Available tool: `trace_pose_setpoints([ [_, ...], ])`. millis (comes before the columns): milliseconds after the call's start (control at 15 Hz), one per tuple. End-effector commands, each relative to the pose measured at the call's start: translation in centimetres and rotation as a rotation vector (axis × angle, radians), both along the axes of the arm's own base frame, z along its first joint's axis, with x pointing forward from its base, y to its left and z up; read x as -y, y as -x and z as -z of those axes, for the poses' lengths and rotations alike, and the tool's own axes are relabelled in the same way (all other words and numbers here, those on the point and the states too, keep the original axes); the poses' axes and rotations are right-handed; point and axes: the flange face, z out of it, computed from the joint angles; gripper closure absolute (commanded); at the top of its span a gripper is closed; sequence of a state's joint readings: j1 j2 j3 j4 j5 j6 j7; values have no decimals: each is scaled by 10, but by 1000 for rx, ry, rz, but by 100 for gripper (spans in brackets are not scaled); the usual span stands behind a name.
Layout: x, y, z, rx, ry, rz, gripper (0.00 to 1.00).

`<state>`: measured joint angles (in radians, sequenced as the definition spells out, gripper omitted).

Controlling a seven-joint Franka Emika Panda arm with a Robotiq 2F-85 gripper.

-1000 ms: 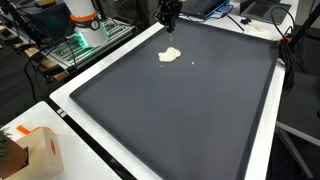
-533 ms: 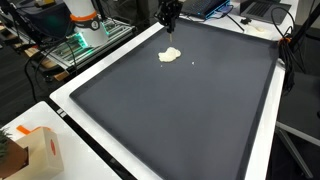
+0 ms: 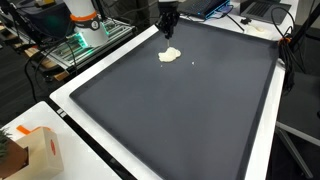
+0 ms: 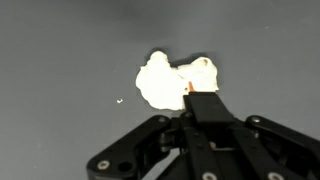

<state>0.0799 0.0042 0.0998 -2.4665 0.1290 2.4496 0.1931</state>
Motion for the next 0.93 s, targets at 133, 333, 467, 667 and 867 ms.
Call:
trace_pose_setpoints([
  [133, -4, 1, 10, 5, -4, -73, 97],
  [333, -7, -1, 13, 24, -11, -114, 97],
  [467, -11, -2, 15, 40, -15, -145, 97],
  [667, -15, -3, 20, 43, -23, -182, 97],
  [867, -19, -3, 24, 51, -32, -212, 97],
])
